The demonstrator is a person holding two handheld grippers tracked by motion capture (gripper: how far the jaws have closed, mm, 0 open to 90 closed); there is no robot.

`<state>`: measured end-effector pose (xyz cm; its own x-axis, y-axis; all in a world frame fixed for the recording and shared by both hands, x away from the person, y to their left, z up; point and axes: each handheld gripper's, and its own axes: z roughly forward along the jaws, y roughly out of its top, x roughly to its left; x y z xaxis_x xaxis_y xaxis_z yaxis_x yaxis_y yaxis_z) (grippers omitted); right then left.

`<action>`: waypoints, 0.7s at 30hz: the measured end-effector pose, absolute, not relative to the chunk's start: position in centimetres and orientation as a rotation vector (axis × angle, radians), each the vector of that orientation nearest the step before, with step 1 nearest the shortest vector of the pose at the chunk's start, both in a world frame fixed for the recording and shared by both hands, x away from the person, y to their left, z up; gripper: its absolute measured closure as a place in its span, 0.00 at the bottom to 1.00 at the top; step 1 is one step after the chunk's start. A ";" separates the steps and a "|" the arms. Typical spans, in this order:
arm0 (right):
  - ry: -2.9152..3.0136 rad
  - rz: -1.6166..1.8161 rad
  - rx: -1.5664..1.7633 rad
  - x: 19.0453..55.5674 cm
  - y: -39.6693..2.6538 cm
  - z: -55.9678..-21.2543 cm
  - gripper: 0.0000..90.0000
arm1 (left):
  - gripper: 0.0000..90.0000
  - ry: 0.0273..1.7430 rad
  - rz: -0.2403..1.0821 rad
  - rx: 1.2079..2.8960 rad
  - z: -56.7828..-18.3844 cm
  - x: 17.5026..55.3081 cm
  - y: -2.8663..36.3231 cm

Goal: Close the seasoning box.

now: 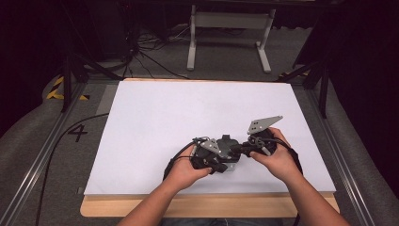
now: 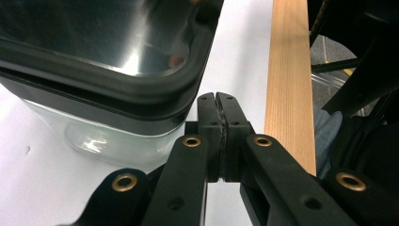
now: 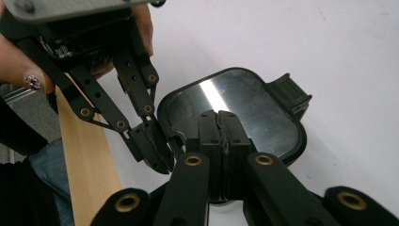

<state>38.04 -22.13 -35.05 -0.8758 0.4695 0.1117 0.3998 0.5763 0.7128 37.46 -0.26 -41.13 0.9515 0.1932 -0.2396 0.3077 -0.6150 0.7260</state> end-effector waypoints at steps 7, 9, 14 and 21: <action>2.719 1.206 0.755 38.0 -22.2 -35.6 1.00 | 1.00 0.348 -0.174 2.250 -41.1 37.5 -0.3; 2.713 1.200 0.746 37.9 -22.1 -35.6 1.00 | 1.00 0.351 -0.177 2.252 -41.1 37.4 -0.3; 2.707 1.198 0.751 37.9 -22.1 -35.7 1.00 | 1.00 0.351 -0.170 2.246 -41.0 37.4 -0.3; 2.711 1.206 0.743 37.8 -21.9 -35.4 0.98 | 1.00 0.367 -0.154 2.234 -40.2 37.1 0.7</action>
<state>37.85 -21.94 -35.40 -0.8787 0.4625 0.1180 0.3973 0.5718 0.7178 37.07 0.74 -40.17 0.9494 0.2098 -0.2338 0.3138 -0.5997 0.7361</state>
